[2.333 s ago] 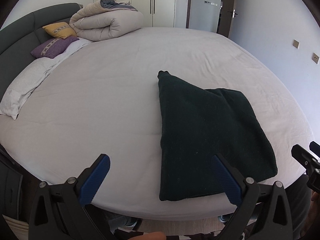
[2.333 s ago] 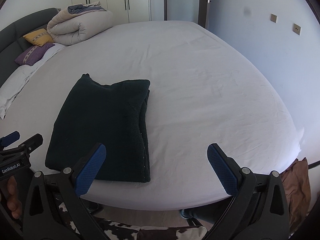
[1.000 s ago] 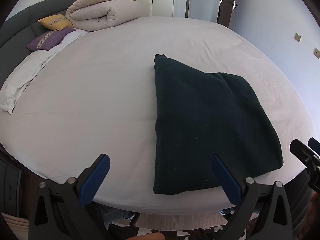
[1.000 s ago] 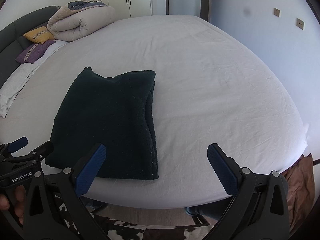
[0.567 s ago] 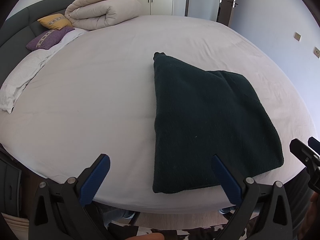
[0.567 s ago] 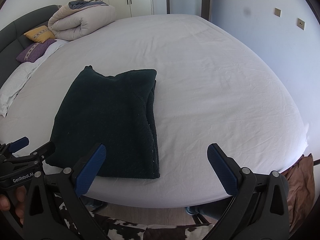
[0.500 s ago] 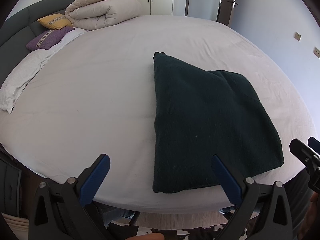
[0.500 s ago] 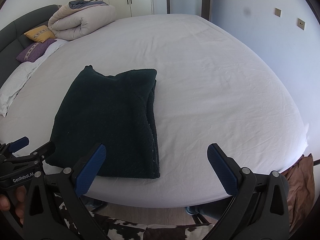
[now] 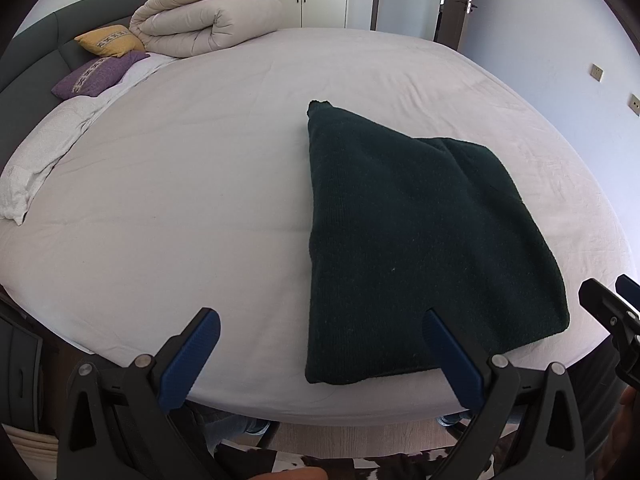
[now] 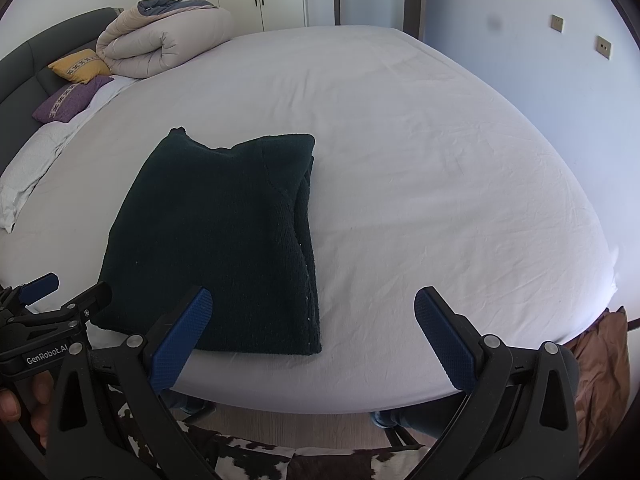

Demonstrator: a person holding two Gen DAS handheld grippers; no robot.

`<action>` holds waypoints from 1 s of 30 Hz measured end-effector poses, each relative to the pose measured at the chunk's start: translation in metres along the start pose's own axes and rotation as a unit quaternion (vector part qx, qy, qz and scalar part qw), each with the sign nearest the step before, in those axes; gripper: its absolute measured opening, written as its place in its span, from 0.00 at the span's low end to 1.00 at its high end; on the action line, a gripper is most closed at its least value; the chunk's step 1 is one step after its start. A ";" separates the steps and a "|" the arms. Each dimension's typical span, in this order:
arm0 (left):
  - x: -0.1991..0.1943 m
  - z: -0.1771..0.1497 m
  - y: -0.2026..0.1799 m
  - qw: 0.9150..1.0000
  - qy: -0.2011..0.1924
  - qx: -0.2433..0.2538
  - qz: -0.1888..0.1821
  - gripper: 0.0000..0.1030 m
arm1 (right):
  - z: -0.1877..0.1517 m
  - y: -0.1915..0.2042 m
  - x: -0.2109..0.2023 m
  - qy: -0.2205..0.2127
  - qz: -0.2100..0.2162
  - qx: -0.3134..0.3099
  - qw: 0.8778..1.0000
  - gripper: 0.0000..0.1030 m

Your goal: Fold small clothes

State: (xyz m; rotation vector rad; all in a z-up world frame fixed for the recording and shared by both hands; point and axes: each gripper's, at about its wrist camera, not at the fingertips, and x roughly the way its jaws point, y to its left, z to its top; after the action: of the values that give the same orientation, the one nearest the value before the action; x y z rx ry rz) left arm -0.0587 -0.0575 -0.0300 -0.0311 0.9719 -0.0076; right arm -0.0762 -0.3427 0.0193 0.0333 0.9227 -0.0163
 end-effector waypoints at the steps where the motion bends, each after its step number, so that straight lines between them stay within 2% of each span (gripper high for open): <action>1: 0.000 0.000 0.000 1.000 0.000 0.000 0.000 1.00 | 0.000 0.000 0.001 0.000 0.000 0.000 1.000 1.00; 30: 0.003 -0.002 0.002 1.000 0.006 0.002 -0.004 1.00 | -0.001 0.004 0.001 0.001 0.003 -0.003 1.000 1.00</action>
State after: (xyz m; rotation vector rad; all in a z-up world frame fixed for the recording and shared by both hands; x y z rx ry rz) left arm -0.0587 -0.0561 -0.0340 -0.0317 0.9838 -0.0172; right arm -0.0765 -0.3391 0.0174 0.0299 0.9255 -0.0079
